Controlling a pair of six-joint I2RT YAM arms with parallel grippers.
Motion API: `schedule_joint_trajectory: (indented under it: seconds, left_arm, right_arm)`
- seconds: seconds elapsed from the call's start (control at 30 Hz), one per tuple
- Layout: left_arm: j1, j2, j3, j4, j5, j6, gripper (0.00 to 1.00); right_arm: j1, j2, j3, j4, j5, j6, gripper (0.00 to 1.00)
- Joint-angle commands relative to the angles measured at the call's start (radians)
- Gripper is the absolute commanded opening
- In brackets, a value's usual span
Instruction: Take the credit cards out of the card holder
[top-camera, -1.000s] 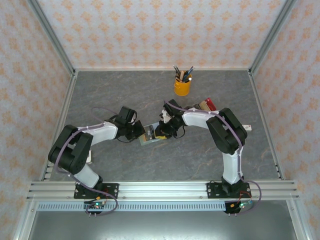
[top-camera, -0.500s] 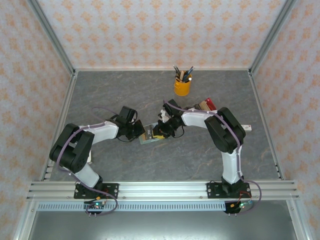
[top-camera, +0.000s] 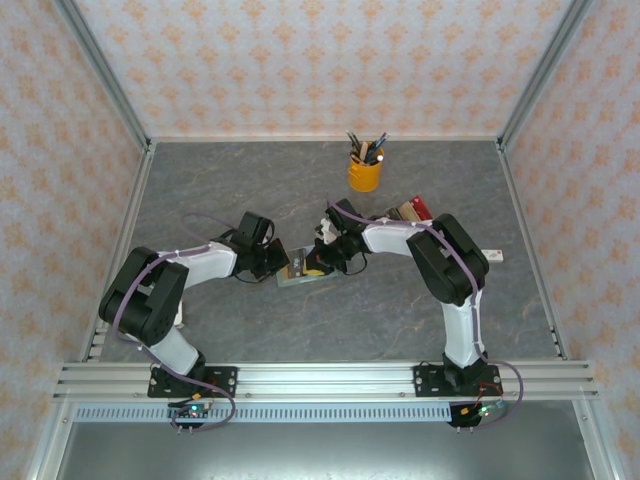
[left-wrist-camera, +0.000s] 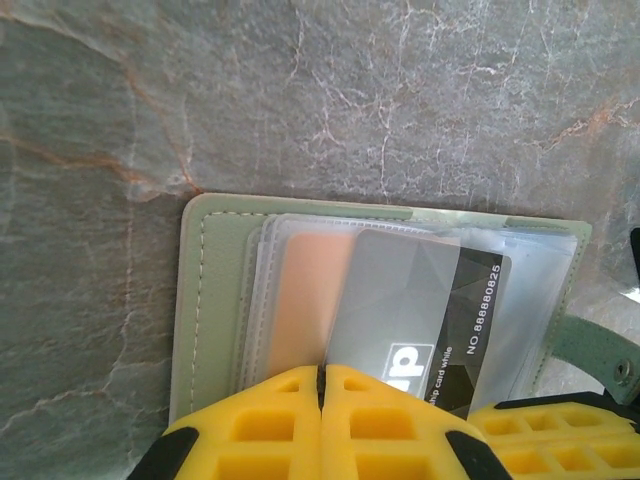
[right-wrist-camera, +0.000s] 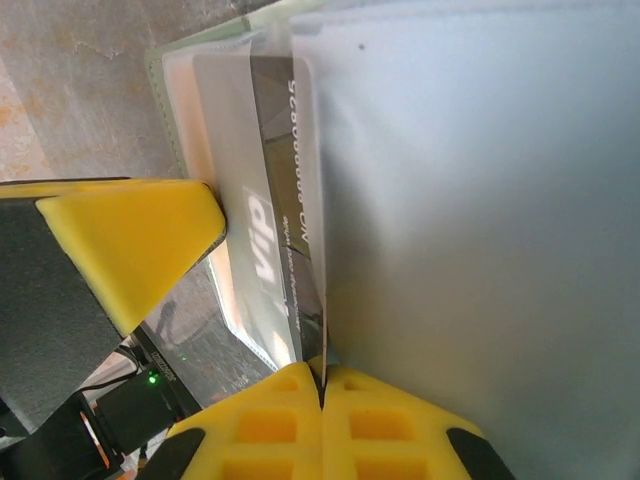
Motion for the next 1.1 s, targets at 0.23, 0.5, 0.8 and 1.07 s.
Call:
schedule_joint_trajectory:
  seconds: [0.23, 0.5, 0.8, 1.07]
  left_arm:
    - [0.013, -0.039, -0.021, -0.151, -0.071, 0.042, 0.15]
    - [0.025, -0.019, -0.040, -0.156, -0.082, 0.042, 0.15]
    - [0.027, -0.030, 0.006, -0.152, -0.056, 0.085, 0.14]
    - [0.030, -0.001, 0.007, -0.146, -0.071, 0.103, 0.11]
  right_arm:
    - [0.010, -0.016, 0.074, -0.177, 0.101, -0.195, 0.00]
    - [-0.005, -0.072, 0.085, -0.336, 0.161, -0.383, 0.00]
    - [-0.012, -0.078, 0.110, -0.391, 0.108, -0.444, 0.00]
    - [-0.029, -0.085, 0.090, -0.376, 0.062, -0.408, 0.00]
